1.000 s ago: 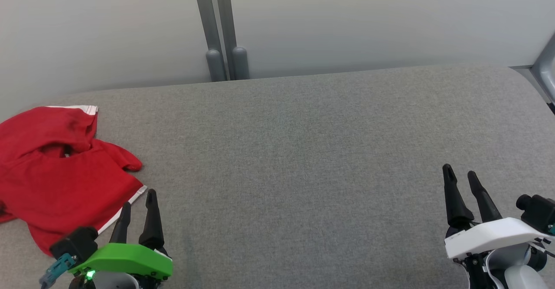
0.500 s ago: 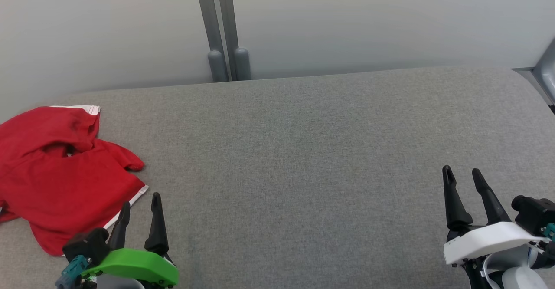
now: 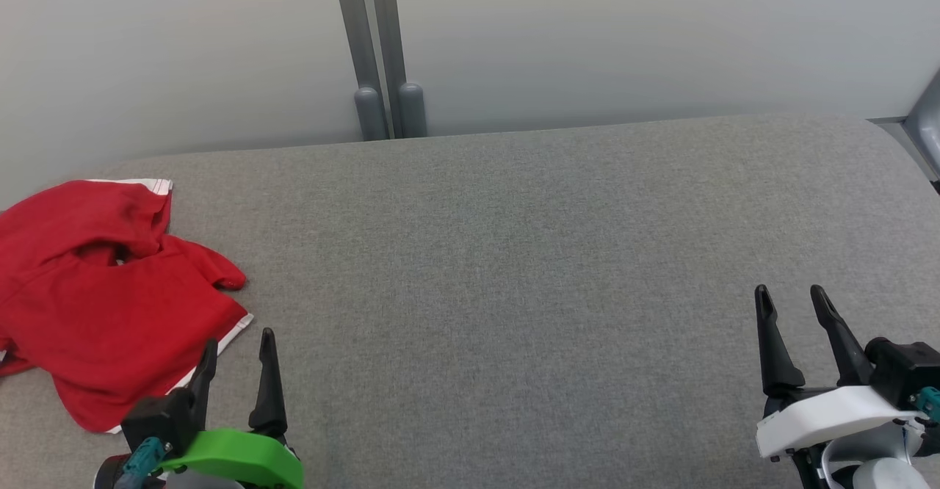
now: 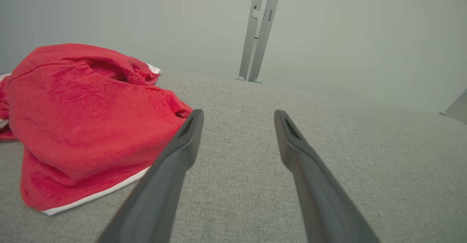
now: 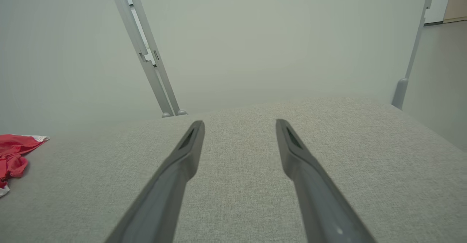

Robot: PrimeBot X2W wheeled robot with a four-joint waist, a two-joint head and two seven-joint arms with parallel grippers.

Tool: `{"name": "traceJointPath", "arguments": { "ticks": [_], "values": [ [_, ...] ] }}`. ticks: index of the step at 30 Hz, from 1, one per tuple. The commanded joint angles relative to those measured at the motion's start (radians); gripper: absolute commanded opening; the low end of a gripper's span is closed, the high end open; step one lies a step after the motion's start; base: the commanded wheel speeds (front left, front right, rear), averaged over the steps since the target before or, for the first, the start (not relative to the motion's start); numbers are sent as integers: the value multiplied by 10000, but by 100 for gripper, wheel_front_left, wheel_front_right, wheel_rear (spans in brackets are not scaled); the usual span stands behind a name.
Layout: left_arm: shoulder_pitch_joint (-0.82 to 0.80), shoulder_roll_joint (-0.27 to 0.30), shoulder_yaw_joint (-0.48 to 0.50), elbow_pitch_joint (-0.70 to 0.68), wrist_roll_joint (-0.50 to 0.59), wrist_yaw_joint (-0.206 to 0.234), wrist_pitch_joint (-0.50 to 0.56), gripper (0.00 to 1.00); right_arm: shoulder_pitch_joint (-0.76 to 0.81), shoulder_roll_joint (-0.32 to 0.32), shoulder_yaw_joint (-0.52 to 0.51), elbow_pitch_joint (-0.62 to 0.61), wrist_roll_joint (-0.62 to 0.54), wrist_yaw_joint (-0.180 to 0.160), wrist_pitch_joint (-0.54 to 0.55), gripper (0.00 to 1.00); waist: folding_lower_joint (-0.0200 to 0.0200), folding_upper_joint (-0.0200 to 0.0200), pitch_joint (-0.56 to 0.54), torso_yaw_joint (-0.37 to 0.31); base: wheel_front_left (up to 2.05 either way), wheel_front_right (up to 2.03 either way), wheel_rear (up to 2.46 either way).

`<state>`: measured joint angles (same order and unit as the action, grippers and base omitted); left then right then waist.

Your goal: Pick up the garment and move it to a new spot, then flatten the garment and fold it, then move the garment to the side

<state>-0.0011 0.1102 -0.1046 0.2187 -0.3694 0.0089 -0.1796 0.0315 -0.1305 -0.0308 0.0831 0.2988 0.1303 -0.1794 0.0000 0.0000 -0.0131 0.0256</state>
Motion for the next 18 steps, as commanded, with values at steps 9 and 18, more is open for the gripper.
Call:
{"name": "traceJointPath", "arguments": {
  "ticks": [9, 18],
  "values": [
    [125, 165, -51, -132, 964, -87, -282, 100, 216, 50, -313, -81, -883, 5, -281, 100, 0, 0, -20, -79, 0, 0, 0],
    [216, 14, 1, 109, 1555, -183, -468, 100, 259, 84, -471, -52, -1408, 5, -469, 100, 0, 0, -5, -153, 0, 0, 0]
  ]
}}
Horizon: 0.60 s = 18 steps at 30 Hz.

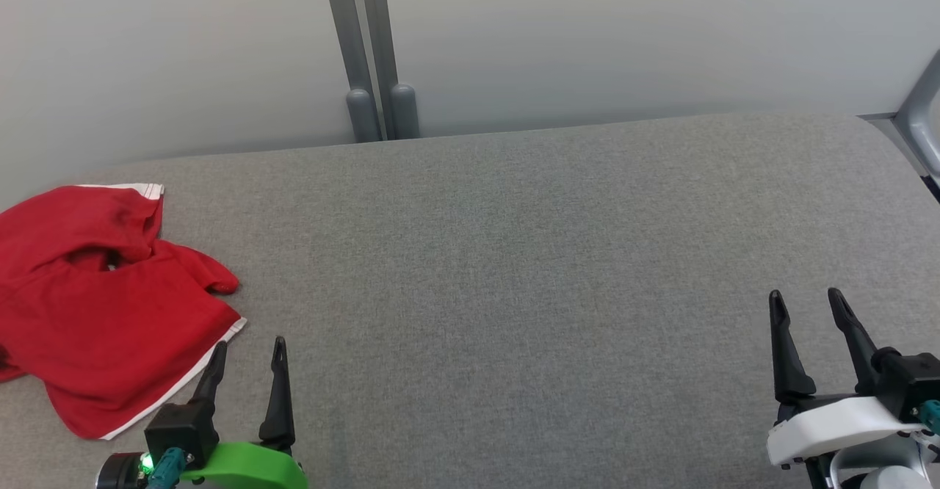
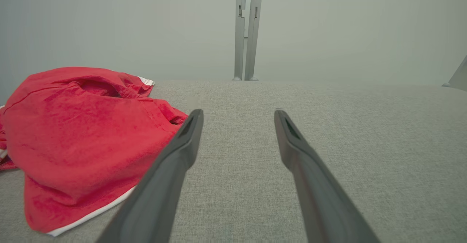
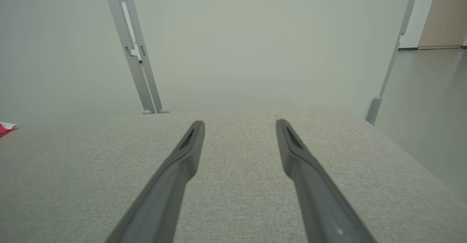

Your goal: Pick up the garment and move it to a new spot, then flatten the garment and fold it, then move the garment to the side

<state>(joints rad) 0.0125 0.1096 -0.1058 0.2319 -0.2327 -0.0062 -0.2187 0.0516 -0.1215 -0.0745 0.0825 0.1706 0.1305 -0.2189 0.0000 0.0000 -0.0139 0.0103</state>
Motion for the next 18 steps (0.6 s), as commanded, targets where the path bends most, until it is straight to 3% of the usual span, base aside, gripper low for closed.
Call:
{"name": "traceJointPath", "arguments": {
  "ticks": [1, 6, 18],
  "values": [
    [58, 3, 28, -3, 264, -58, -88, 100, 56, 10, -72, -45, -151, 3, -85, 100, 0, 0, 5, 0, 0, 0, 0],
    [118, -79, 147, 167, 535, -122, -182, 100, 91, 14, -129, -45, -413, 3, -180, 100, 0, 0, -10, 11, 0, 0, 0],
    [134, -339, 439, 468, 992, -736, -413, 100, 212, 56, -328, 6, -894, 4, -398, 100, 0, 0, -19, 1, 0, 0, 0]
  ]
}}
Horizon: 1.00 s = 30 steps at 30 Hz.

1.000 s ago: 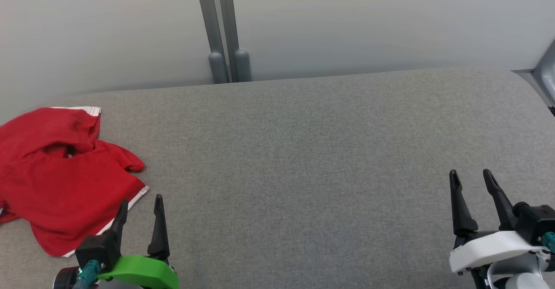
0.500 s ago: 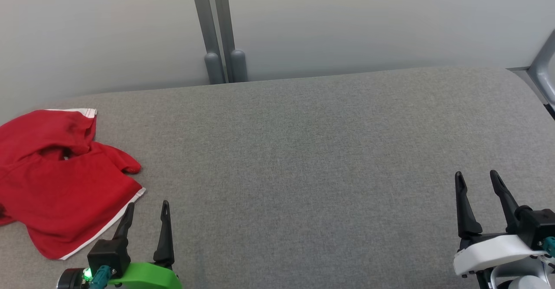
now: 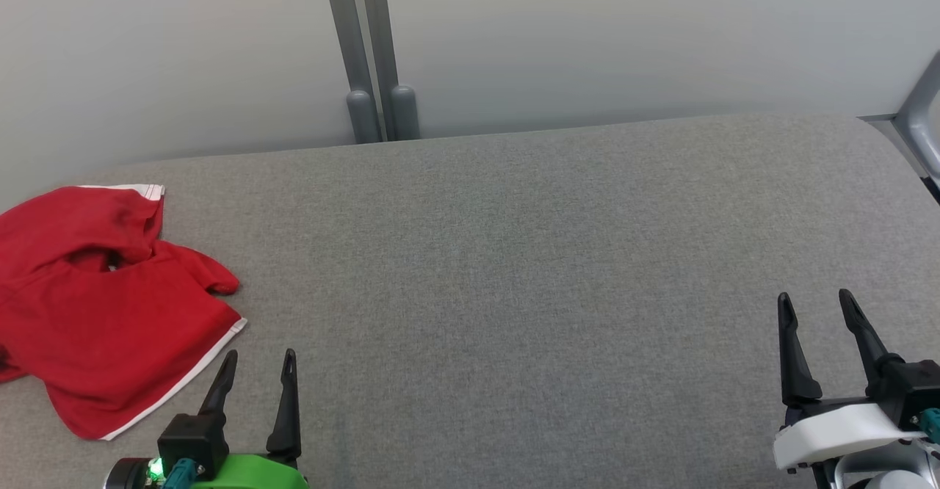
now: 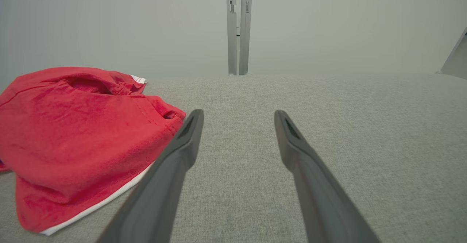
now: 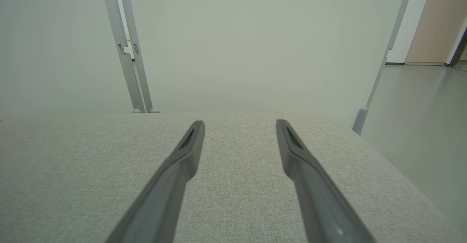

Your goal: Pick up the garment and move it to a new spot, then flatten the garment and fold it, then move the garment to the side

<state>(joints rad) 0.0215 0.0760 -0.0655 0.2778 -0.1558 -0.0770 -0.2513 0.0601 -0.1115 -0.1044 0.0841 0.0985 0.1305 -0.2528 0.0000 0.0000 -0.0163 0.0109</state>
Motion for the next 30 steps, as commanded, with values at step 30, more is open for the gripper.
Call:
{"name": "traceJointPath", "arguments": {
  "ticks": [30],
  "values": [
    [-102, -198, 381, 91, 761, -383, -146, 100, -19, 187, 478, -110, -116, 4, -131, 100, 0, 0, 133, 1562, 0, 0, 0]
  ]
}}
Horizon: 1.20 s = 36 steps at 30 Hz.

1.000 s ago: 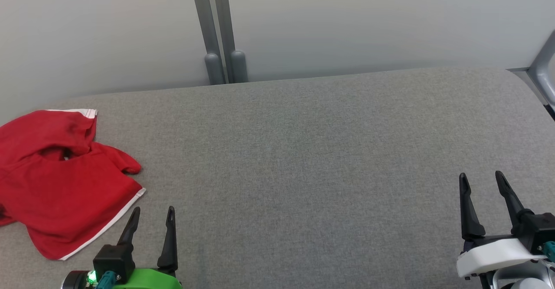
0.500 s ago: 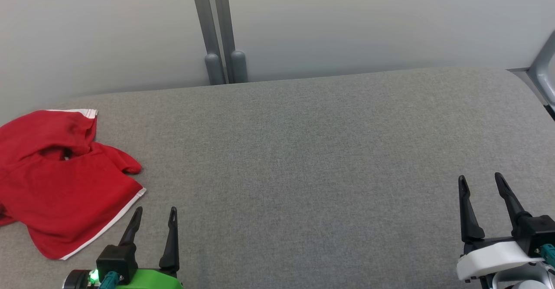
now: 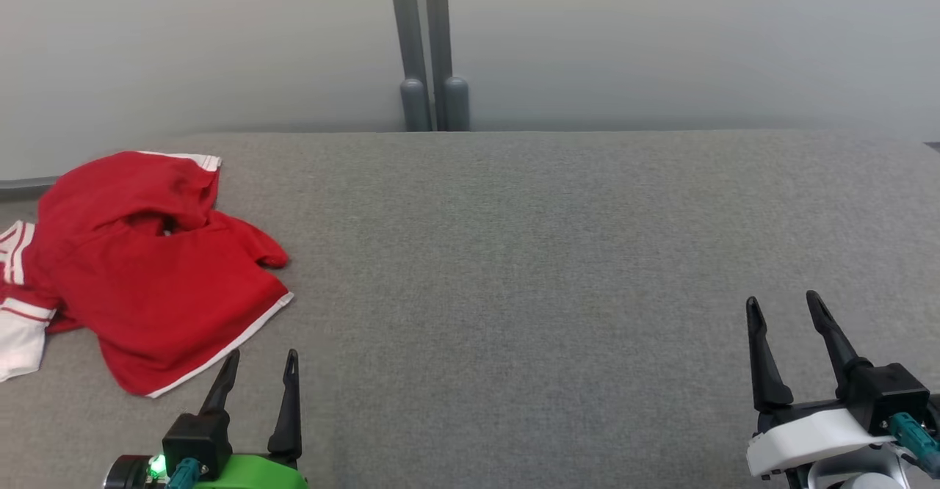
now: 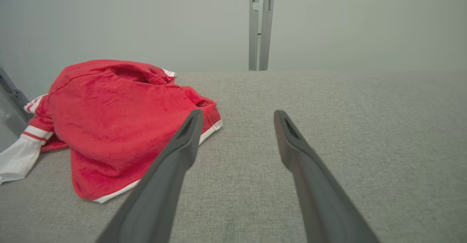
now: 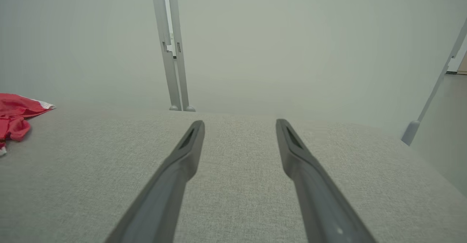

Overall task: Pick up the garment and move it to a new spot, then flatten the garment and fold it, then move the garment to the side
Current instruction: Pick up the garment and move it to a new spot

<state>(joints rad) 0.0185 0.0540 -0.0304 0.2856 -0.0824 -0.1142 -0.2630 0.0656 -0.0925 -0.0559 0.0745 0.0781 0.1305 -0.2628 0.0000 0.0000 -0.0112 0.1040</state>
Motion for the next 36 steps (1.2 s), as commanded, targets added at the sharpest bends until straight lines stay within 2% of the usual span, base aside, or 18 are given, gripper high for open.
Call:
{"name": "traceJointPath", "arguments": {
  "ticks": [1, 8, 15, 20, 23, 28, 31, 36],
  "values": [
    [-67, 25, 61, 8, 26, -16, -28, 100, -118, 4, 75, 3, 89, 3, -32, 100, 0, 0, 94, 802, 0, 0, 0],
    [75, 22, 188, 54, 6, -59, -17, 100, -328, 5, 401, 54, 81, 3, -32, 100, 0, 0, 187, 2275, 0, 0, 0],
    [218, 9, 372, -72, 103, -43, -17, 100, -588, 8, 646, 90, 82, 3, -32, 100, 0, 0, 319, 2921, 0, 0, 0],
    [8, -14, 409, -140, -70, -8, -17, 100, -805, -86, 794, 38, 101, 3, -32, 100, 0, 0, 594, 2820, 0, 0, 0],
    [-432, -28, 336, 342, -435, -50, -17, 100, -979, -214, 777, -90, 91, 3, -32, 100, 0, 0, 968, 2655, 0, 0, 0],
    [-2135, -31, 163, 1927, -1286, -89, 89, 100, -1318, -556, 822, -201, 60, 3, -32, 100, 0, 0, 1780, 2294, 0, 0, 0],
    [-3267, 72, 273, 3011, -1549, -93, 605, 100, -1623, -686, 896, -268, 38, 3, -32, 100, 0, 0, 2303, 2012, 0, 0, 0],
    [-4740, 482, 387, 4571, -1401, 389, 1277, 100, -2020, -726, 1057, -280, 89, 3, -32, 100, 0, 0, 2905, 1595, 0, 0, 0]
  ]
}}
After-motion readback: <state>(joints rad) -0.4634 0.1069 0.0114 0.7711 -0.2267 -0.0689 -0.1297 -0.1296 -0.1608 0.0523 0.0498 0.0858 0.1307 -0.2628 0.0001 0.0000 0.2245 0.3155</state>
